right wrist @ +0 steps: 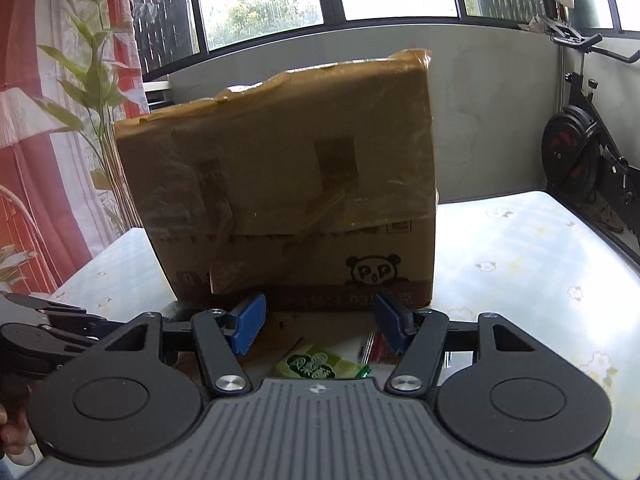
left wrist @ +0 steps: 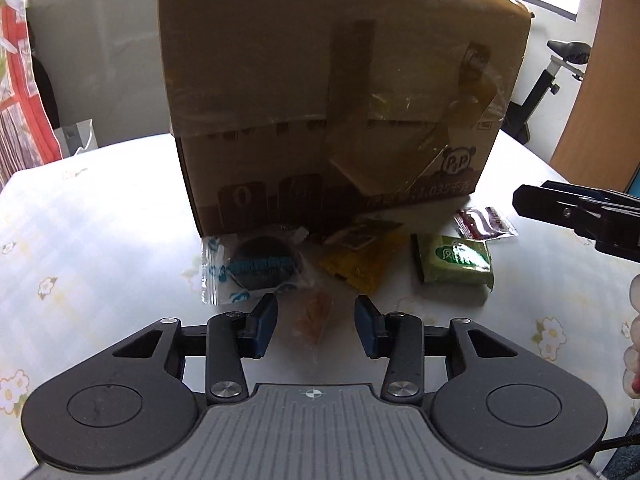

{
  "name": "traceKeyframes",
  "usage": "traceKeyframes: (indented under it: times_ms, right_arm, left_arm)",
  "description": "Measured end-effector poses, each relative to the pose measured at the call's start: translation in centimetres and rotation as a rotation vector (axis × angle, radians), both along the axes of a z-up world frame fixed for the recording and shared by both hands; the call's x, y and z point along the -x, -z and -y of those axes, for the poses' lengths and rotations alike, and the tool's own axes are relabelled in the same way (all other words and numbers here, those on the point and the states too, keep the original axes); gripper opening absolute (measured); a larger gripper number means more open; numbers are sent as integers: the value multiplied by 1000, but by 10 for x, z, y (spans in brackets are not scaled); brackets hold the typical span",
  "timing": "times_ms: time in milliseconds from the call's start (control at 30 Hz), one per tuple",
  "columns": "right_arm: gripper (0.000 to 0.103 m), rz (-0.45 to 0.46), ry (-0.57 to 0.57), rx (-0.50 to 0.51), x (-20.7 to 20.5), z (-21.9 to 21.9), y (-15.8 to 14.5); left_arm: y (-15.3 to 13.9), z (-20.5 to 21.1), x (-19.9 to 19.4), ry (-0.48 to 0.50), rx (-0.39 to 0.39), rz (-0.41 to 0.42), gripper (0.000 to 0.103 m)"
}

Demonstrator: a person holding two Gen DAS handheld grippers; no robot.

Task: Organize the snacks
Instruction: 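Grasp the small clear candy with the left tool while the right tool grasps the gold packet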

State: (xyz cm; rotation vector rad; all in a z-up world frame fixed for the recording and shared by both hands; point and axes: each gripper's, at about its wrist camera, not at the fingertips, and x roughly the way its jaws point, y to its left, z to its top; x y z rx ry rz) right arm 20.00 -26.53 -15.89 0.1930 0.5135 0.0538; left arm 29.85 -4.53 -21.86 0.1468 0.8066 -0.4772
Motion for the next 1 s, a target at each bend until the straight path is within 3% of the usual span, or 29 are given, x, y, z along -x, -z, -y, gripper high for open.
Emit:
traceKeyframes:
  times_ms: [233, 267, 300, 367, 433, 700, 900, 1000]
  right_arm:
    - [64, -23, 7, -17, 1, 4, 5]
    - [64, -26, 2, -17, 0, 3, 5]
    - [64, -30, -2, -16, -1, 2, 6]
    - [64, -37, -7, -14, -1, 0, 7]
    - [64, -46, -12, -12, -2, -1, 8]
    - [64, -101, -91, 11, -25, -17, 14]
    - [64, -115, -178, 13, -63, -46, 17]
    - [68, -138, -210, 37, -83, -62, 24]
  left_arm:
    - [14, 10, -5, 6, -48, -18, 43]
    - [16, 9, -6, 1, -45, -26, 38]
    - [17, 9, -7, 1, -42, -31, 25]
    - [18, 8, -6, 16, -43, -17, 19]
    - [16, 8, -2, 20, -40, -5, 19]
    - [3, -25, 10, -88, 106, -39, 19]
    - [-2, -36, 25, -85, 188, -57, 19]
    - [-2, -43, 30, -100, 210, -55, 19]
